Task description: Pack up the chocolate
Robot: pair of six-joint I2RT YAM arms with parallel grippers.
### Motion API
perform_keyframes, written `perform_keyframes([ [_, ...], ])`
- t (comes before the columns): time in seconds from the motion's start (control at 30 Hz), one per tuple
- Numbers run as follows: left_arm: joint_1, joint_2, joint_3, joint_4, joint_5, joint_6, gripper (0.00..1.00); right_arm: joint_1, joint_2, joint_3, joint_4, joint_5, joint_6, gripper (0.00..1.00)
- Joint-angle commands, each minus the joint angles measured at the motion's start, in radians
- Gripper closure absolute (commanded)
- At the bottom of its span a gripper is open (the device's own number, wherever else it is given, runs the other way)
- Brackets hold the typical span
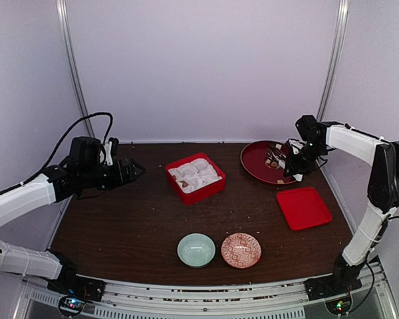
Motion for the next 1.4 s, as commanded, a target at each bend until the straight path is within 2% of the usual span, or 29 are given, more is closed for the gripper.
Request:
perform_keyframes([
  [0.0,0.007,0.006,0.032,0.037,-0.008,0.016,0.09,-0.023,-0.034,-0.048,0.049,0.104,-0.006,0.65],
  [0.23,0.008,-0.001,0.027,0.031,-0.014,0.020,0.09,-0.059,0.006,-0.045,0.059,0.138,-0.009,0.65],
  [1.03,0.017,0.006,0.020,0.036,-0.013,0.022,0.09,-0.061,0.202,0.069,0.078,0.078,-0.012,0.66],
  [1.37,0.019,0.015,0.020,0.040,-0.009,0.022,0.09,-0.061,0.243,0.096,0.081,0.048,-0.019,0.69],
])
